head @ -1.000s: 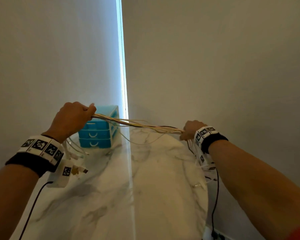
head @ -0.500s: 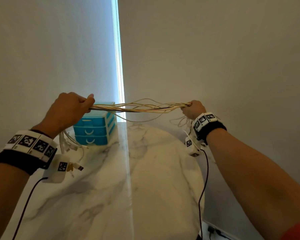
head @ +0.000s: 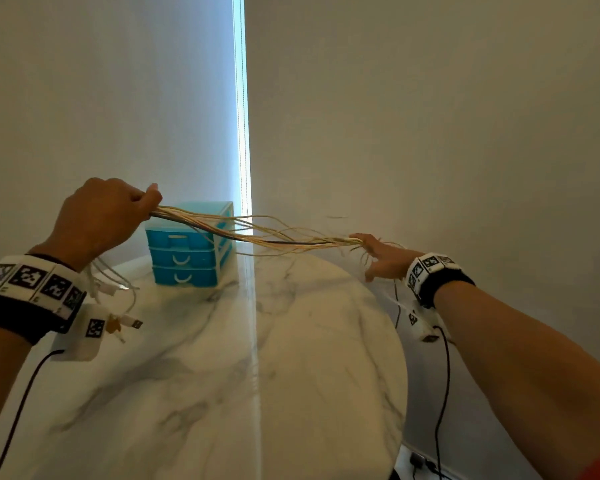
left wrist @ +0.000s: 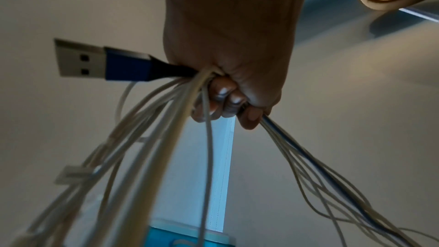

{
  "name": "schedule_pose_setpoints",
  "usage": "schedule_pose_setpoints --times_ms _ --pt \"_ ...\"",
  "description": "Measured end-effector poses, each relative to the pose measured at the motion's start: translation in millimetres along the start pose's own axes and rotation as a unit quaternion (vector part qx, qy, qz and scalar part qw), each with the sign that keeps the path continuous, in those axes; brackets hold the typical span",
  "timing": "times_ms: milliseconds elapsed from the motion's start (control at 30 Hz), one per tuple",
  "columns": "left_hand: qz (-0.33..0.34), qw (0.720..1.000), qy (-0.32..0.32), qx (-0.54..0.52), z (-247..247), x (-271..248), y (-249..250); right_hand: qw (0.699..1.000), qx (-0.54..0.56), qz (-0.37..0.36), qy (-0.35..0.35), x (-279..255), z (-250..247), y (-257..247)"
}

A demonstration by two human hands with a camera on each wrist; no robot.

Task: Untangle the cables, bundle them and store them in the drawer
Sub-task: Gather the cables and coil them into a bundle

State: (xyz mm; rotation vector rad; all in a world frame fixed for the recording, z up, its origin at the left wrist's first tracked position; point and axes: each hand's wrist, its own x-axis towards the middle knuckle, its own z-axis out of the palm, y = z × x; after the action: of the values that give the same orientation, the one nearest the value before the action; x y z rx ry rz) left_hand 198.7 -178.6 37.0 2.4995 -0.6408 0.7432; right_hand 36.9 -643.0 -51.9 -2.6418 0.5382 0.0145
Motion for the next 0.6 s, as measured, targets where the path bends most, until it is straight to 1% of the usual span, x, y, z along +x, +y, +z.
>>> schedule_pose_setpoints --times_ms 100,133,167,233,267,300,367,467,533,600 --pt "-0.006 1.000 0.011 -0.004 1 -2 1 0.991 0.102 0.022 -0.089 -7 -9 -19" --pt "-0.002 1.000 0.009 -0.003 3 -2 3 0.988 0.120 0.018 -0.097 -9 -12 -28" --pt "0.004 1.000 0.006 -0.001 6 -3 6 0.989 0.119 0.014 -0.086 -9 -15 -36" --pt "0.009 1.000 0.003 -0.012 11 -3 10 0.996 0.080 0.005 -0.045 -15 -22 -57" --pt "0.007 1.000 0.006 -0.023 13 -2 11 0.997 0.061 0.000 -0.044 -20 -25 -69" --pt "0.005 0.999 0.012 -0.033 14 0 11 0.997 0.047 -0.001 -0.068 -25 -27 -80" --pt "-0.003 0.999 0.021 -0.035 12 3 10 0.988 -0.005 0.019 -0.156 -38 -27 -99" --pt "-0.009 0.999 0.020 -0.027 8 4 7 0.954 -0.138 0.092 -0.250 -51 -18 -106" --pt "-0.007 0.999 0.014 -0.028 8 3 6 0.934 -0.161 0.123 -0.293 -55 0 -103" --pt "-0.007 0.999 0.009 -0.032 10 1 8 0.930 -0.155 0.118 -0.312 -56 25 -100"
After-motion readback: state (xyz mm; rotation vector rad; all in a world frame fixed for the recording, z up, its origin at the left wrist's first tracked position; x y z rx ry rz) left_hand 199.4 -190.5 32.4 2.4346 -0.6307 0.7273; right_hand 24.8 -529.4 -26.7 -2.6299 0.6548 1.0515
